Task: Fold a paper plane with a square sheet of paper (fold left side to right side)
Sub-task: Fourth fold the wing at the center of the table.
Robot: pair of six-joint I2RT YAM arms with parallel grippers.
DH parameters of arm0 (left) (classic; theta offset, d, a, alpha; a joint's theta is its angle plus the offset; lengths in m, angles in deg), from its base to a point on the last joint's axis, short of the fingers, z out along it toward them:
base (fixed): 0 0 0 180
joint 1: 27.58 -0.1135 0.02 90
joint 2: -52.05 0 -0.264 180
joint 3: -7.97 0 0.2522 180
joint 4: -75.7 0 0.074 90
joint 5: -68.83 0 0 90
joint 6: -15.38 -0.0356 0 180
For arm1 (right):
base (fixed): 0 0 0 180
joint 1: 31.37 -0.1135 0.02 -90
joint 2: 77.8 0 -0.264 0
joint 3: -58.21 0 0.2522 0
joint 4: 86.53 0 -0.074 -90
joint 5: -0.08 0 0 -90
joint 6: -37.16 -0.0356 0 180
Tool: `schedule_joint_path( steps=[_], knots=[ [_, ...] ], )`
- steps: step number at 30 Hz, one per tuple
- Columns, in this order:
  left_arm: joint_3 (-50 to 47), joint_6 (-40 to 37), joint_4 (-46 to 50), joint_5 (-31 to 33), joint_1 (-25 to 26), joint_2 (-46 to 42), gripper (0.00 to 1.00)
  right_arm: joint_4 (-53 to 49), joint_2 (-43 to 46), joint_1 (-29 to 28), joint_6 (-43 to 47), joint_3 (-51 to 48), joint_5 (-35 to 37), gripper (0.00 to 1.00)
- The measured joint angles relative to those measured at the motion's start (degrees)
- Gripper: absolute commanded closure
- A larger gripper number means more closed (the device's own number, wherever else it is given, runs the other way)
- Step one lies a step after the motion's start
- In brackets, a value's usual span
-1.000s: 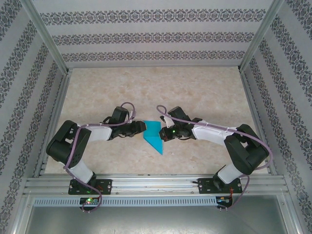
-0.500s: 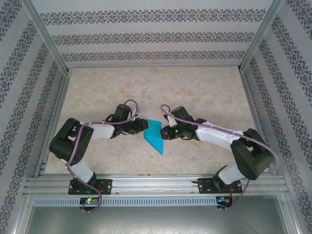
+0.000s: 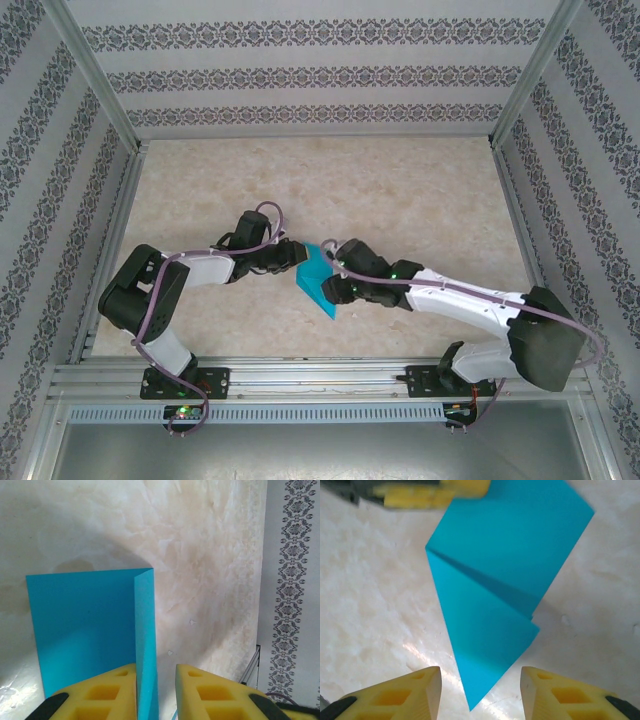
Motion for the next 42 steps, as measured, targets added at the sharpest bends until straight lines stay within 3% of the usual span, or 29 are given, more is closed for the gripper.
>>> schedule_joint_path(
  steps=[7, 18, 27, 34, 42],
  knots=[
    [0.9, 0.4, 0.0, -0.2, 0.4, 0.0, 0.76, -3.0, -10.5, -6.5, -2.6, 4.6, 7.7, 0.52],
    [1.2, 0.5, 0.1, -0.1, 0.4, 0.0, 0.76, -5.0, -19.1, -7.9, -3.0, 10.8, 13.3, 0.59],
    [1.3, 0.4, 0.9, 0.4, 0.4, 0.0, 0.75, -6.5, -20.2, -8.0, -3.0, 11.4, 15.7, 0.79],
    [1.1, 0.2, 1.9, 2.0, 0.3, -1.6, 0.63, -6.8, -20.2, -8.0, -3.5, 11.5, 16.1, 1.00],
    [-3.2, -1.2, 5.2, 3.1, -4.4, -10.7, 0.56, -6.8, -20.2, -8.0, -3.9, 11.4, 15.9, 1.00]
  ],
)
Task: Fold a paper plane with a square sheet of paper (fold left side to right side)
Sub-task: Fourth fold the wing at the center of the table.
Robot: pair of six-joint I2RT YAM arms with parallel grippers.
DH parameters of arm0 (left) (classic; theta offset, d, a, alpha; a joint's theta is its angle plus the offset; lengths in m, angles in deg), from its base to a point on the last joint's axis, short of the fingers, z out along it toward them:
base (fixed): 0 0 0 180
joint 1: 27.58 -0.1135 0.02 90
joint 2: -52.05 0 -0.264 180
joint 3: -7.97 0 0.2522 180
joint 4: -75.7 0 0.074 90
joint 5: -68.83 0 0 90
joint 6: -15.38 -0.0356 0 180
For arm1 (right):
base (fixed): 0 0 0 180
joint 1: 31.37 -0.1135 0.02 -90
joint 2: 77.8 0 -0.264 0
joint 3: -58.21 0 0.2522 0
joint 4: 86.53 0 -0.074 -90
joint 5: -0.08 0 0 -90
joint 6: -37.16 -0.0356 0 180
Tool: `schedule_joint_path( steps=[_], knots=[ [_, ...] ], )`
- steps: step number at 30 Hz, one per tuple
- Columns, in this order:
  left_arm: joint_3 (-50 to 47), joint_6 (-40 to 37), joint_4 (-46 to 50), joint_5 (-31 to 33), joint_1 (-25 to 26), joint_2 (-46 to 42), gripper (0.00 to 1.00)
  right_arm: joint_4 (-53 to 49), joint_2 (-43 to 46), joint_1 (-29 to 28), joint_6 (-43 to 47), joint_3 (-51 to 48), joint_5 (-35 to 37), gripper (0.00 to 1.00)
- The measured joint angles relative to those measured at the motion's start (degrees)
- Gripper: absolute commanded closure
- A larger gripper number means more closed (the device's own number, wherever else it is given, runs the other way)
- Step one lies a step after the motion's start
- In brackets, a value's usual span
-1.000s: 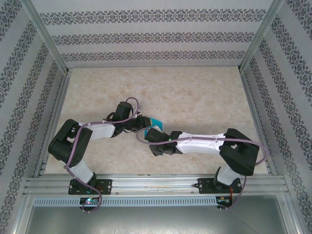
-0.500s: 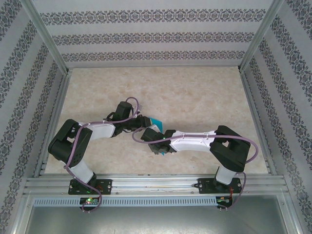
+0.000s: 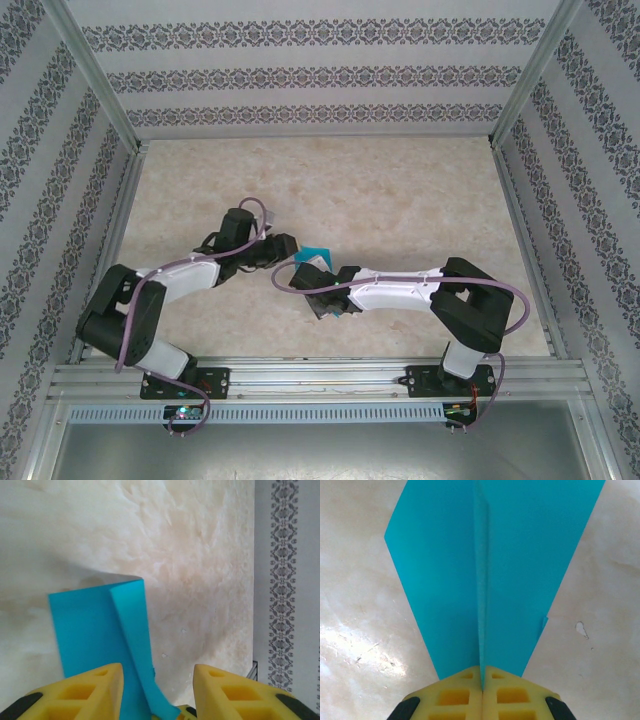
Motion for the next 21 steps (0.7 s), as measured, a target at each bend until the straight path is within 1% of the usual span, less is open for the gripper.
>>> schedule_joint_path(
  steps=[5, 9, 13, 21],
  knots=[
    [-2.3, -1.9, 4.3, 0.0, -4.8, -5.9, 0.55, 1.7, 1.1, 0.9, 0.0, -1.6, -2.8, 1.00],
    [-3.9, -3.4, 7.4, -0.5, -7.8, -9.8, 0.54, 5.0, 3.0, 3.3, 0.2, -4.6, -8.7, 1.00],
    [-4.6, -4.8, 9.7, -1.4, -8.1, -11.3, 0.54, 8.8, 4.9, 6.3, 0.4, -7.8, -15.7, 1.00],
    [-5.4, -5.9, 10.4, -4.9, -8.1, -10.7, 0.55, 16.2, 5.6, 12.1, 0.4, -11.8, -30.4, 1.00]
  ],
)
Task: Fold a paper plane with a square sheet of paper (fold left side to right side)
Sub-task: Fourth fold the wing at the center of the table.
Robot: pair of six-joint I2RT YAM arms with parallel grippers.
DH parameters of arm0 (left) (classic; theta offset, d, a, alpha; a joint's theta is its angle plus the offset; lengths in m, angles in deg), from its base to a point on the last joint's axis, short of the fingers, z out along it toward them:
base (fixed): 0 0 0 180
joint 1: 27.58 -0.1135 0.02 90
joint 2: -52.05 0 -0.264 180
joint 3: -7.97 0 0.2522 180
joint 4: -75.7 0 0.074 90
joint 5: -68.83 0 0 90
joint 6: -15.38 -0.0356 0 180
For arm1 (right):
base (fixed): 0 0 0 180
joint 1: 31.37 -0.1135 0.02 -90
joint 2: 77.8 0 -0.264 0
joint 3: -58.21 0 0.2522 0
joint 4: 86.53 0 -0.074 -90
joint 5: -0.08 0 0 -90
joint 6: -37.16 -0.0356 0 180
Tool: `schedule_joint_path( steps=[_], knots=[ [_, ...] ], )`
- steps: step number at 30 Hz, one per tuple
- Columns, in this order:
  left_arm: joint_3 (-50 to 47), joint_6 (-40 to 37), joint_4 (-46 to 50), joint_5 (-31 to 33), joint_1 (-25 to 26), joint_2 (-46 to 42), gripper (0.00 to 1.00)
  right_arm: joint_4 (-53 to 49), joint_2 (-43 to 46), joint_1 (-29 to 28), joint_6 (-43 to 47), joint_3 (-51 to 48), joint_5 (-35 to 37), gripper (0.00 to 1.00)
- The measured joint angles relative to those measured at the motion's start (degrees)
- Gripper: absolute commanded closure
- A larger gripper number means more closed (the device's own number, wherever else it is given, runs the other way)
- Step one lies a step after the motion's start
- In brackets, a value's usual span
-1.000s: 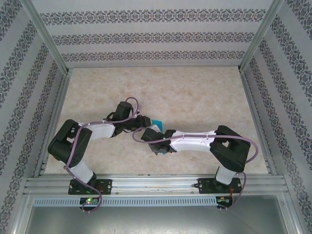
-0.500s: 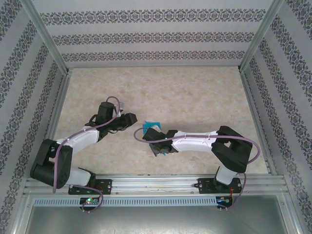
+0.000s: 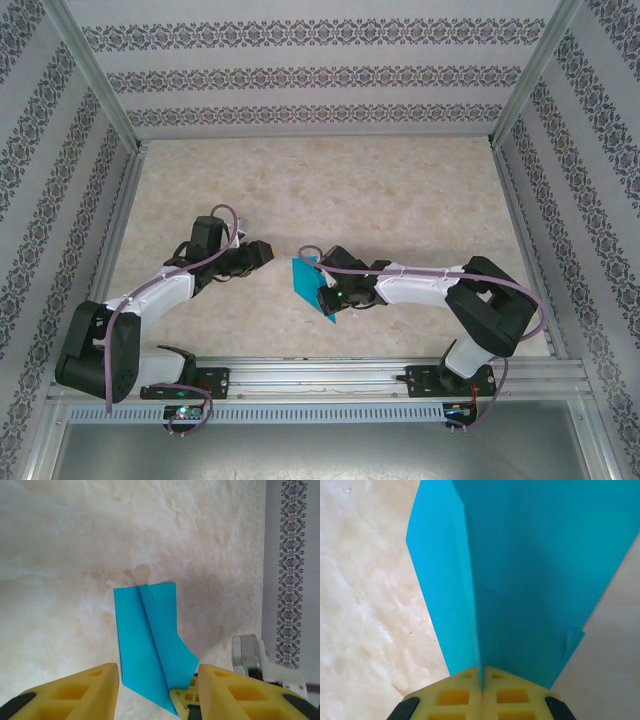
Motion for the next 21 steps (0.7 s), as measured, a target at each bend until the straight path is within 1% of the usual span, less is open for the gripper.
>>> schedule_joint_path(
  steps=[4, 10, 16, 21],
  knots=[
    [0.0, 0.0, -0.2, -1.4, 1.0, 2.5, 0.55, 4.1, 0.0, 2.8, -0.7, -2.1, -6.8, 1.00],
    [0.0, 0.7, -1.9, -2.0, 5.6, 6.5, 0.55, 9.3, 0.0, 6.3, -2.2, -5.0, -14.2, 1.00],
    [1.1, 1.8, -3.2, -0.6, 11.1, 11.8, 0.55, 12.9, -0.8, 8.2, -3.0, -6.3, -18.2, 1.00],
    [3.7, 2.4, -4.1, 0.9, 14.1, 15.9, 0.55, 13.9, -1.4, 8.3, -3.5, -6.7, -19.4, 1.00]
  ],
)
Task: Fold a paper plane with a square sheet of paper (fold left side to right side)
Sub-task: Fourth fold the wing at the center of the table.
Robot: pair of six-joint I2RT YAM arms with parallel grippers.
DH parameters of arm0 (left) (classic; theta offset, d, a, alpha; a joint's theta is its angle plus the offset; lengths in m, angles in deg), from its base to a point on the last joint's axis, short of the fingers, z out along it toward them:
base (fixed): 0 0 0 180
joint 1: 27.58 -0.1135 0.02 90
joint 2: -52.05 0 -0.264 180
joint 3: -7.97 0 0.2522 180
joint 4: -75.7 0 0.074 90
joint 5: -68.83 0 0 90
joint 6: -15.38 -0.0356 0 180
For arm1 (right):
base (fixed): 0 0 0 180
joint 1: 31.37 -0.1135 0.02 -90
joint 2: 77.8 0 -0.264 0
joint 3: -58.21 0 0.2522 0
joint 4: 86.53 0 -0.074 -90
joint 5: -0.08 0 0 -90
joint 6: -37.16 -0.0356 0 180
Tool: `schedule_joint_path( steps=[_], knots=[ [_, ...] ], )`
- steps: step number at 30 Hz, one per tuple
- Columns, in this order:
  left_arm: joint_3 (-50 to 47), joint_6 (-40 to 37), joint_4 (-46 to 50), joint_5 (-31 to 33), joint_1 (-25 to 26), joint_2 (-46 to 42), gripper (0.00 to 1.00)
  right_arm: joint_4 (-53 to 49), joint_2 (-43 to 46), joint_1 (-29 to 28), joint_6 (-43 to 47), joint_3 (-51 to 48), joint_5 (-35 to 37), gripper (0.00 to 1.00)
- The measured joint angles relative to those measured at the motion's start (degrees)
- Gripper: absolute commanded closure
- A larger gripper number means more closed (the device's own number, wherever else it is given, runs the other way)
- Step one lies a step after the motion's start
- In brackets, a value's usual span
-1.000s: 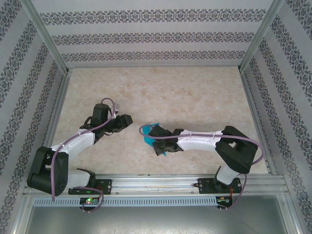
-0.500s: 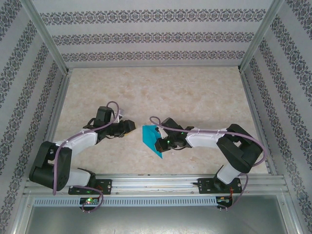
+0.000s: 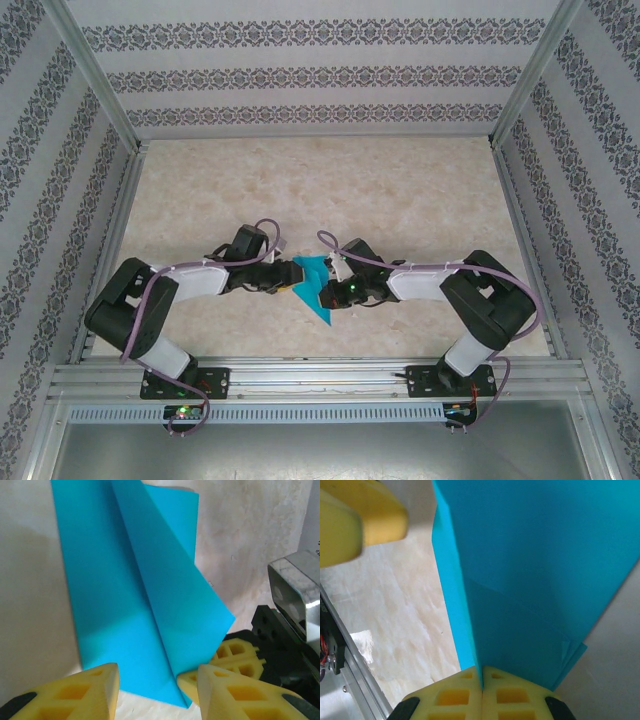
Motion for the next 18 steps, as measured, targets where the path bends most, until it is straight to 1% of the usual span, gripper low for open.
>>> schedule_joint_path(
  steps=[12, 18],
  knots=[
    [5.8, 0.2, 0.0, 3.3, 3.0, 6.9, 0.56, 1.3, -0.9, 0.4, -0.2, 0.0, -0.9, 1.00],
    [8.0, -0.5, 3.1, 5.3, 3.0, 8.2, 0.56, 1.7, -1.3, 0.7, -0.2, 0.0, -1.3, 0.97]
  ],
)
